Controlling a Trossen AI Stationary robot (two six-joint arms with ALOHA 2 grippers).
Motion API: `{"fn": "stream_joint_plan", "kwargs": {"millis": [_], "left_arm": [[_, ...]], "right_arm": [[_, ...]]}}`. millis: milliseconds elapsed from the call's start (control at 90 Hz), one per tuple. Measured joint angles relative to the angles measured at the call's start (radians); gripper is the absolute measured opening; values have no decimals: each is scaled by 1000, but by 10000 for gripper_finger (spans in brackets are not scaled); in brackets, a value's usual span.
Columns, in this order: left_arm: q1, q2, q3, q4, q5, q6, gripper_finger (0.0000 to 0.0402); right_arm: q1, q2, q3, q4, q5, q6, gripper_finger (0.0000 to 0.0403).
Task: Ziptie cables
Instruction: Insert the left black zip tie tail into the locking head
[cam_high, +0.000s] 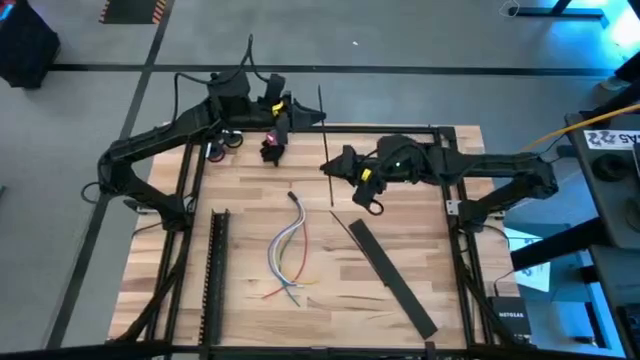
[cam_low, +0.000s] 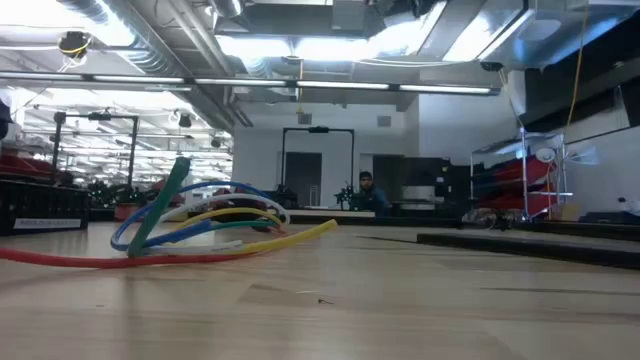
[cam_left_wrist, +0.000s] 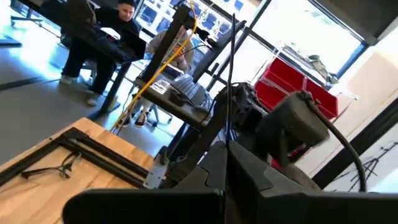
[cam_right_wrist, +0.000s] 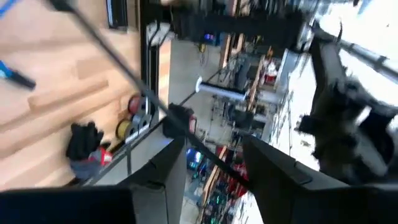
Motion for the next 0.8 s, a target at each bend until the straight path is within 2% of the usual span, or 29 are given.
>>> {"fn": "stream_joint_plan", "kwargs": {"millis": [167,500,644,800], "left_arm": [[21,-3,0,1,12,14,0],[55,-3,-1,-6,55,68,0],[54,-3,-1,2,49,205,0],[28,-3,-1,-14,27,479,0]], "right_arm": [[30,1,0,-37,0,99,115],[88,0,1,-42,16,468,6],[72,0,1,43,9,813,2],[11,0,1,156,-64,1242,1]]}}
